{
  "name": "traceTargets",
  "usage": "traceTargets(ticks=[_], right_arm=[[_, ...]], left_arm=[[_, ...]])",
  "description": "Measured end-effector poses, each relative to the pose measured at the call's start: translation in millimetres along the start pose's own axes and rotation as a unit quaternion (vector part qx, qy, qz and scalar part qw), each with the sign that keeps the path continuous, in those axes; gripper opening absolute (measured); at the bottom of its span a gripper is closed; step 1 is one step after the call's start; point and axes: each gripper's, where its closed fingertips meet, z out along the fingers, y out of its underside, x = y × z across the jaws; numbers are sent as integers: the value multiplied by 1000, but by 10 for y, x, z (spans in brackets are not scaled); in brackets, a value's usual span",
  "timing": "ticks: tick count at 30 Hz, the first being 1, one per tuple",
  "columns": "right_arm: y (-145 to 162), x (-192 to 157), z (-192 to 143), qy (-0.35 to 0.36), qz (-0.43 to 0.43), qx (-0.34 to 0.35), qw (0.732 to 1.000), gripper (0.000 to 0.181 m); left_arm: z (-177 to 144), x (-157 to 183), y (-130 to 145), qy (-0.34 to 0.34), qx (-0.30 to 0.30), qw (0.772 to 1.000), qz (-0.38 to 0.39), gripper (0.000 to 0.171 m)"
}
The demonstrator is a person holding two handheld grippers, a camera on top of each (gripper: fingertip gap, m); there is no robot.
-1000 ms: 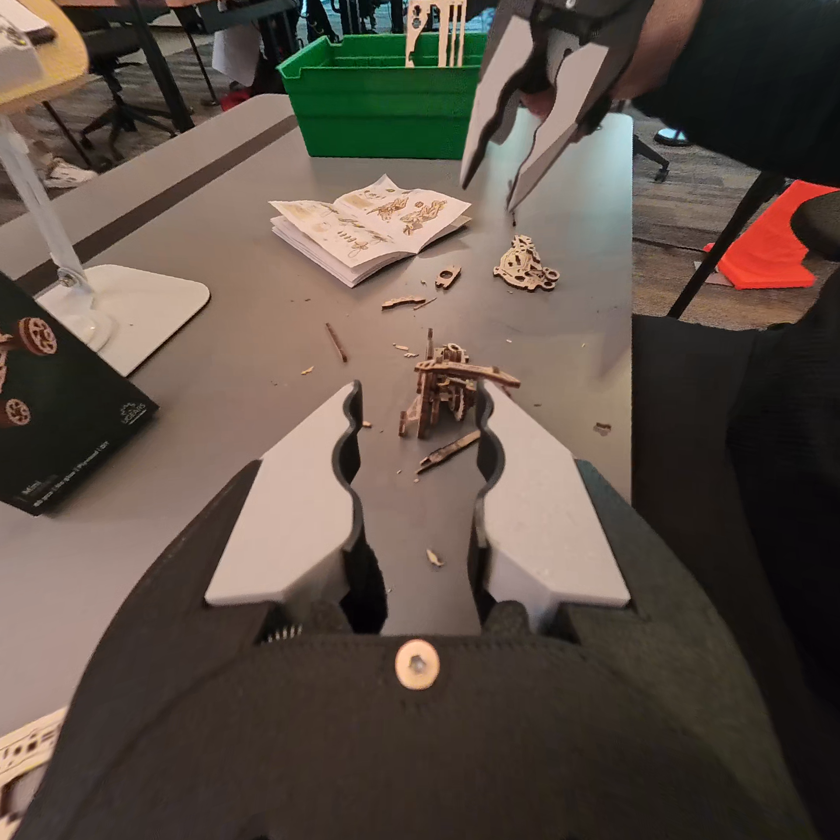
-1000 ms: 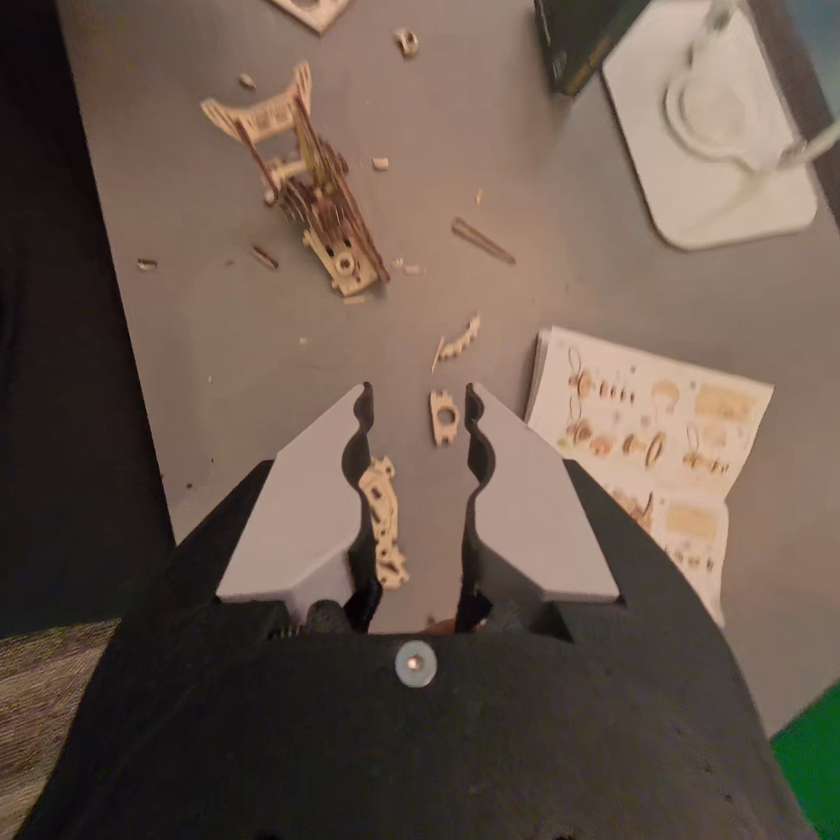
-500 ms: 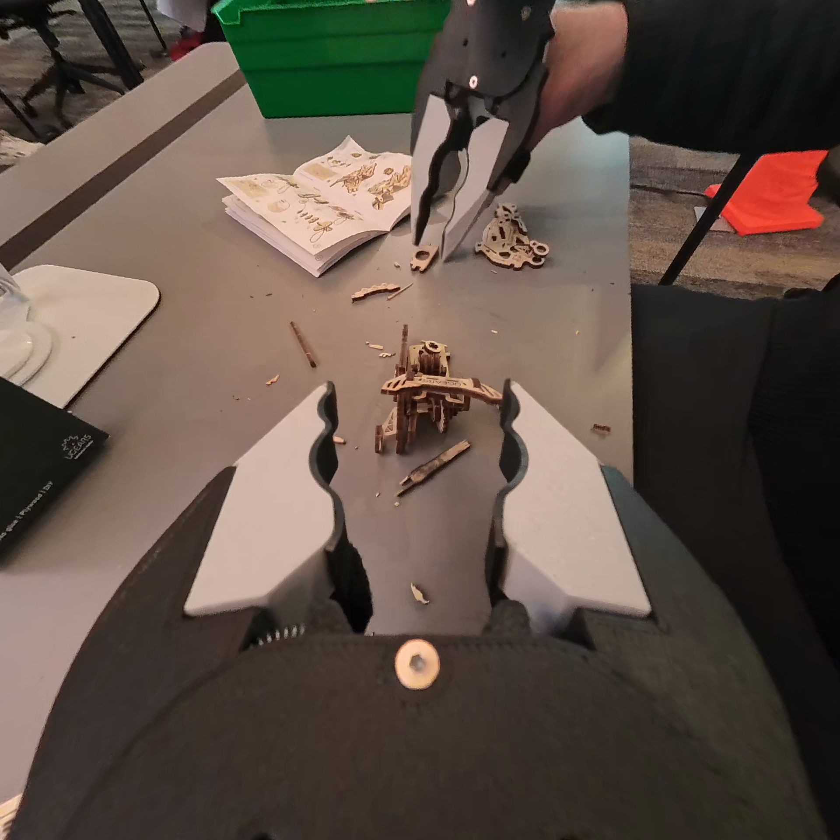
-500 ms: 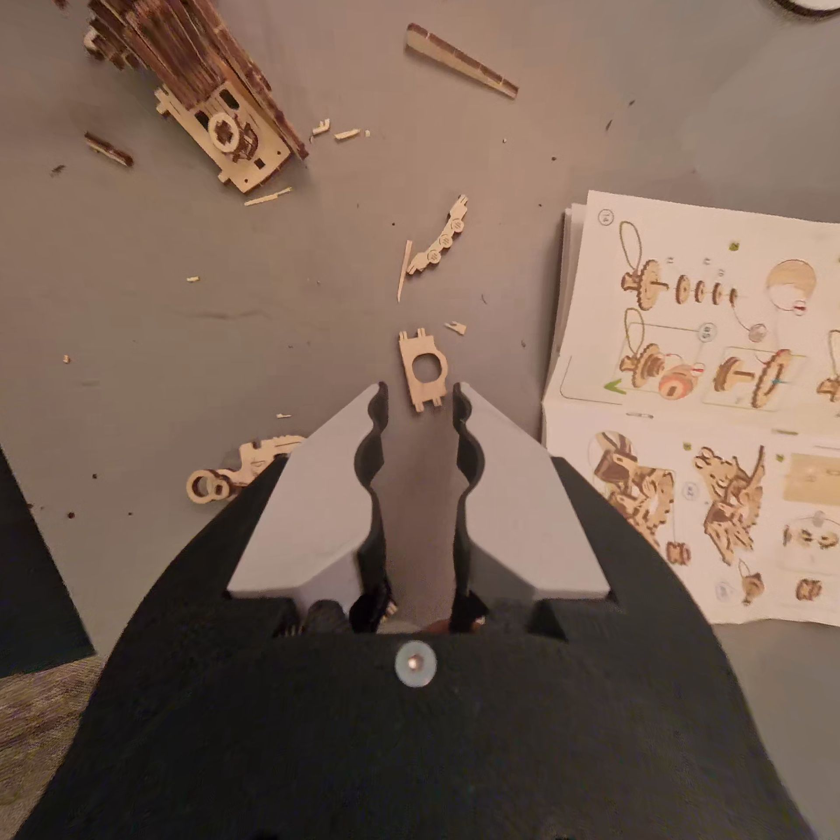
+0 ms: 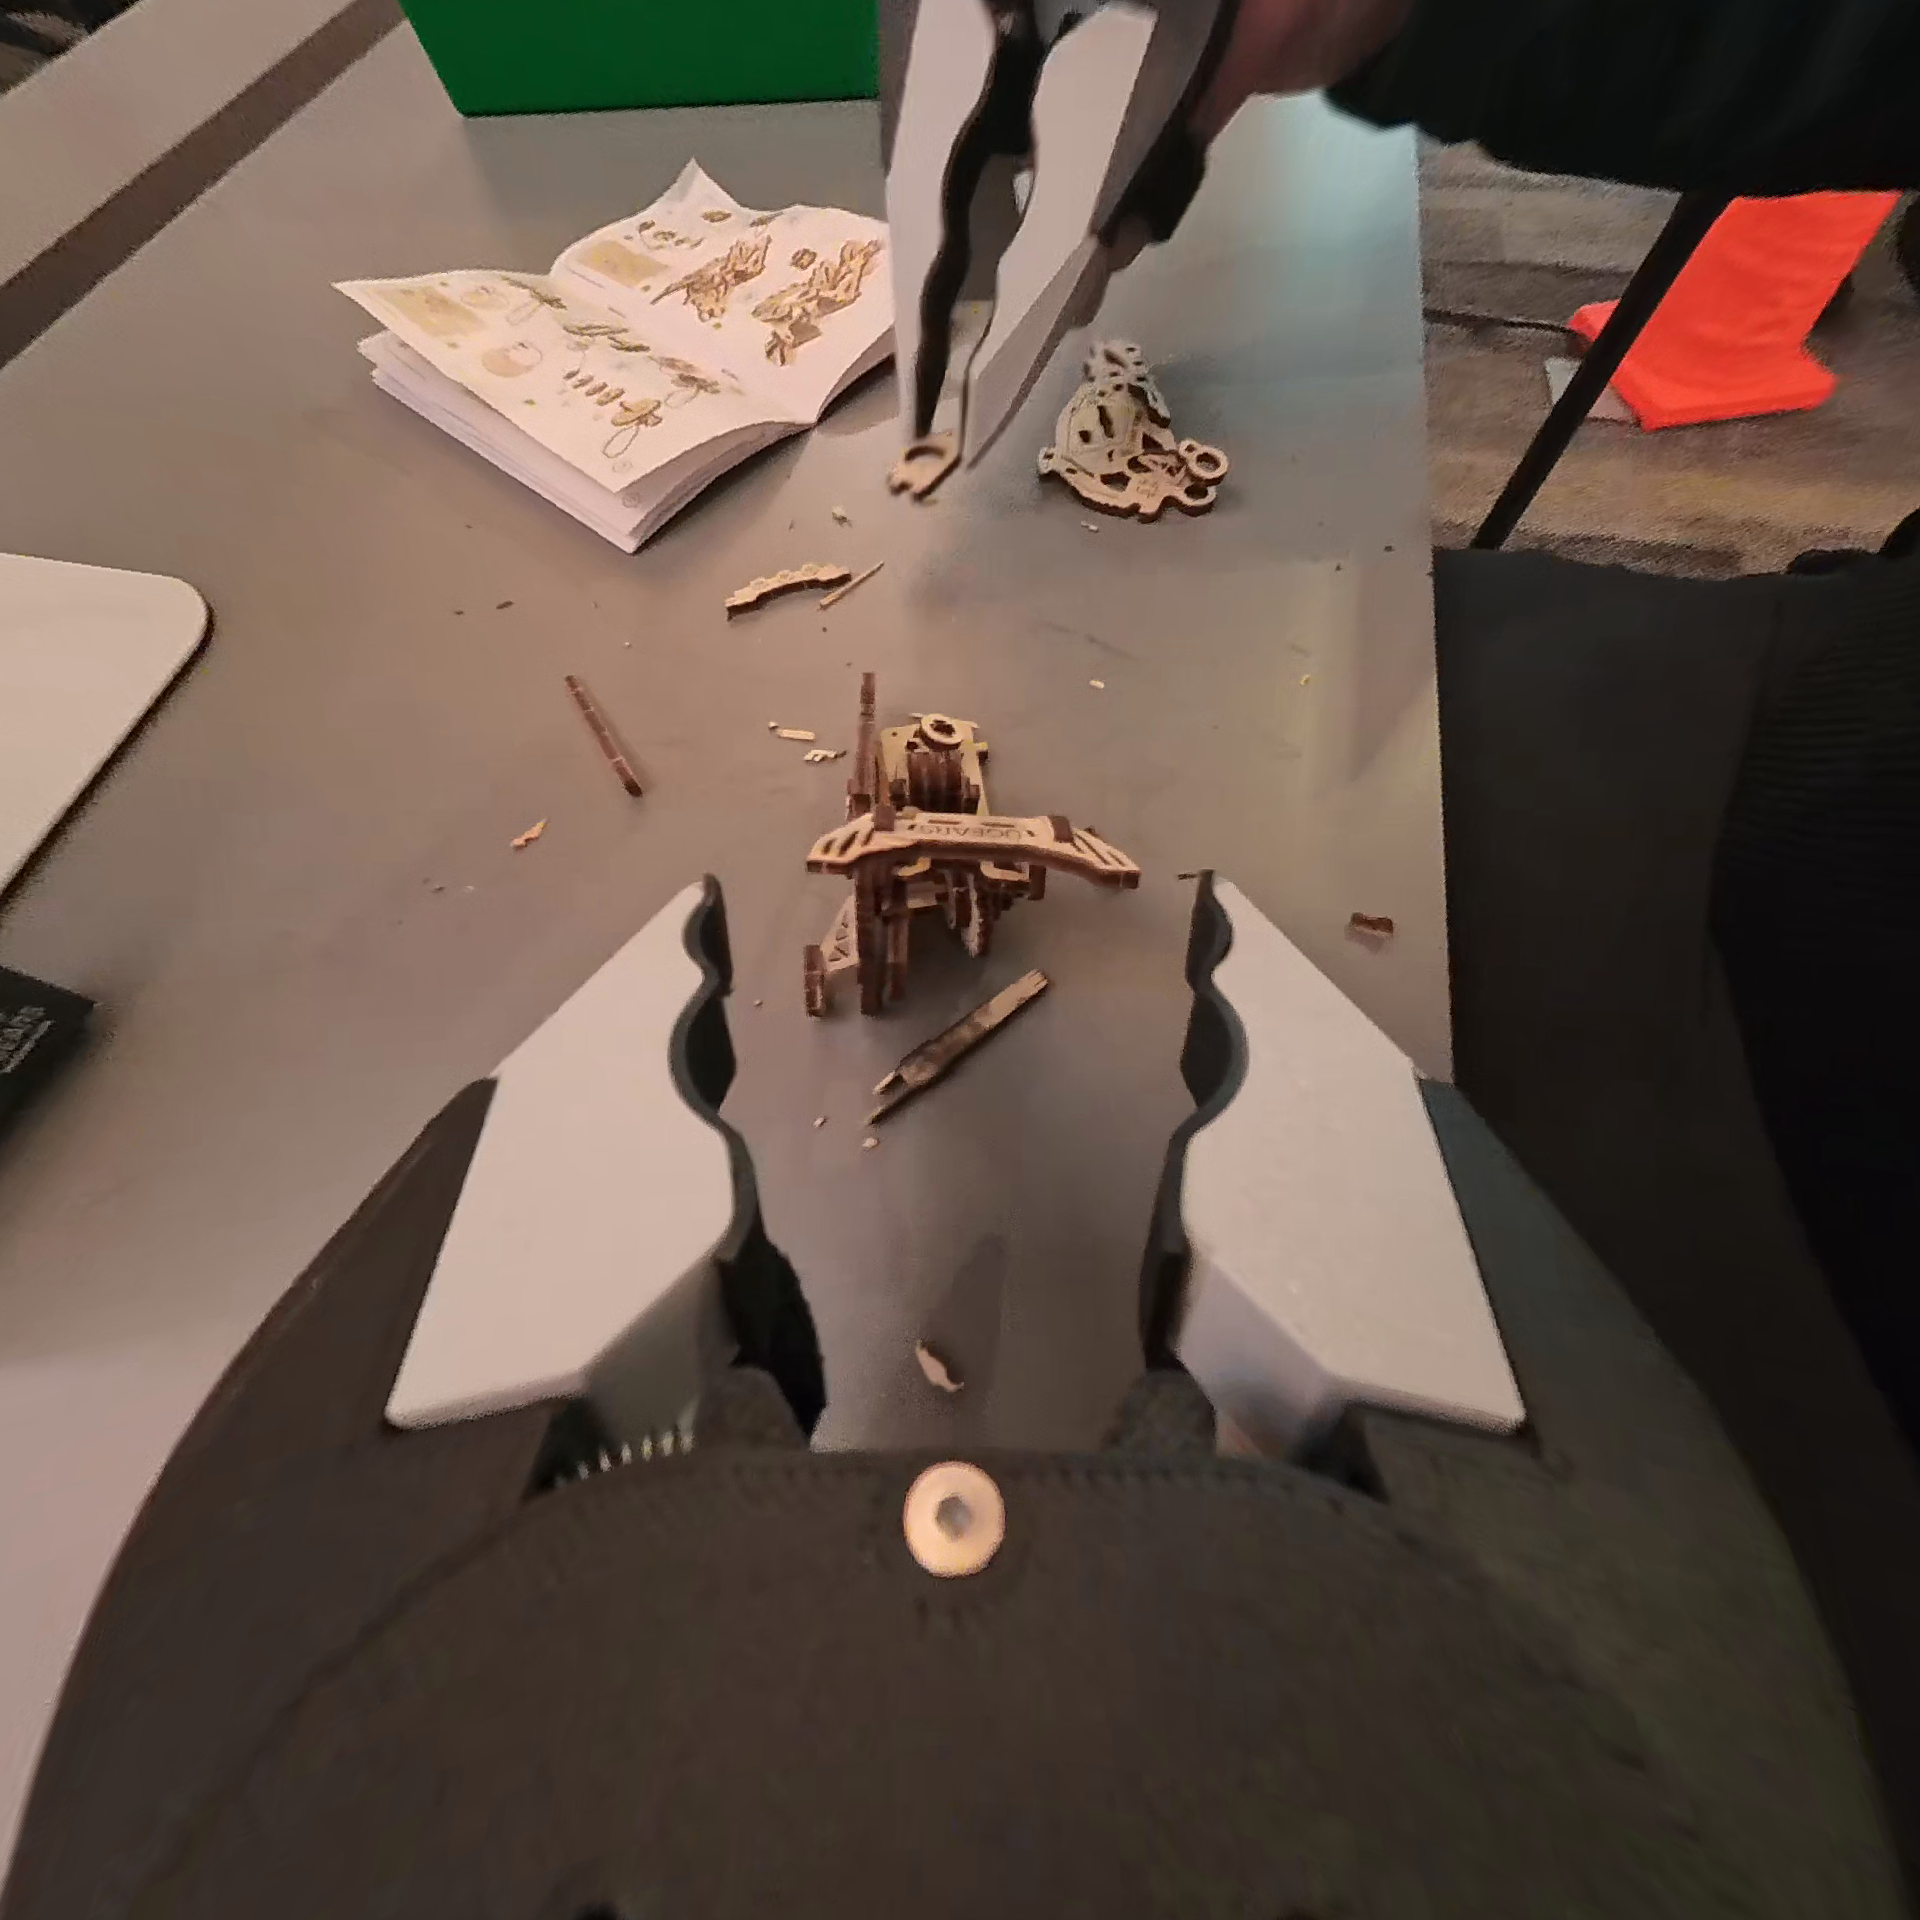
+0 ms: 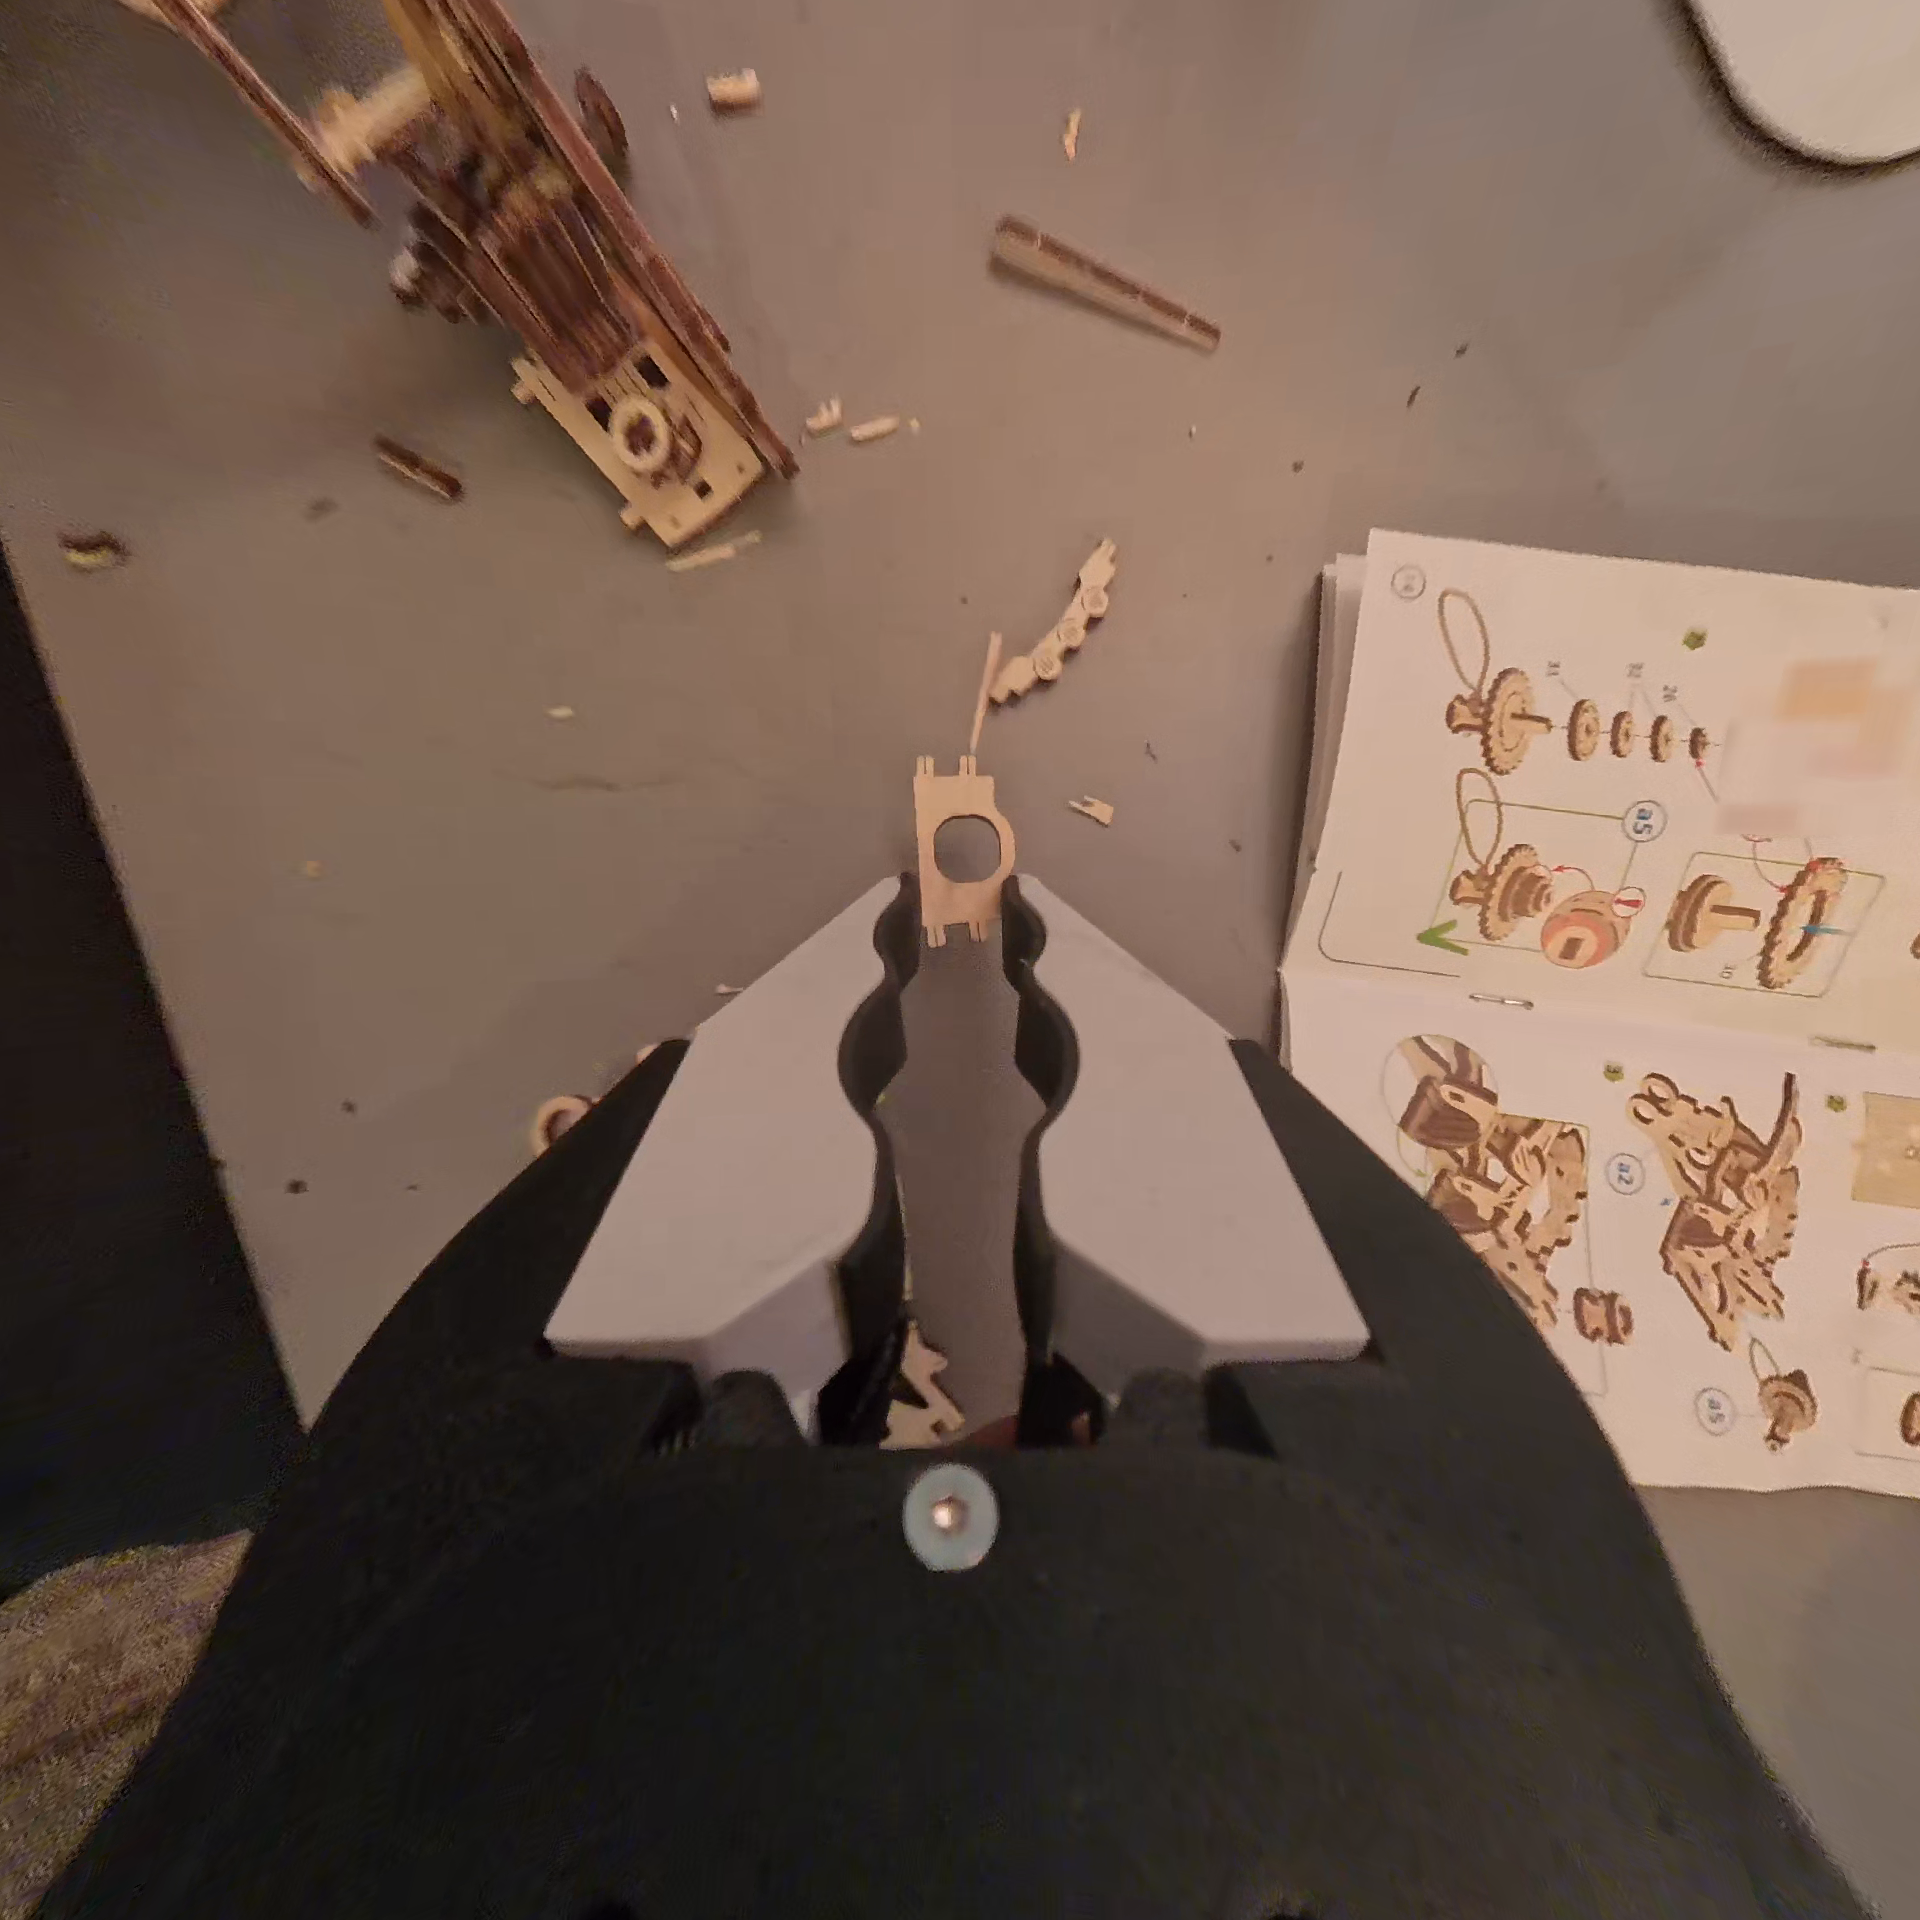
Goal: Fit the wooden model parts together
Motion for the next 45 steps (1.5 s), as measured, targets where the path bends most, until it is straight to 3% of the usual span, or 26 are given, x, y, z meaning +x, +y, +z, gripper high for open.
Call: traceTargets(ticks=[5,10,13,23,24,26,36,40,45], right_arm=[[-280,-323,-71,-18,6,30,999,12],[-484,-584,51,-42,50,52,996,12],[-512,-624,185,-37,68,46,996,12],[-538,-547,346,-1,103,34,994,12],[-528,-540,353,1,102,26,994,12],[-534,-521,363,7,96,16,995,12],[-541,-436,287,14,99,-14,995,12],[-490,-430,221,18,107,-11,994,12],[-478,-455,198,21,107,-15,994,12]], left_arm=[[164,-55,97,-10,-35,999,9,87],[303,-11,88,0,-31,999,17,72],[334,24,66,4,-22,1000,15,58],[406,20,23,-39,-13,999,9,55],[408,12,21,-47,-13,999,7,44],[418,11,11,-56,-12,998,8,41],[362,36,56,-34,-13,999,-25,58],[191,-47,29,-33,7,999,-35,35],[270,-112,78,-57,-8,998,-11,20]])
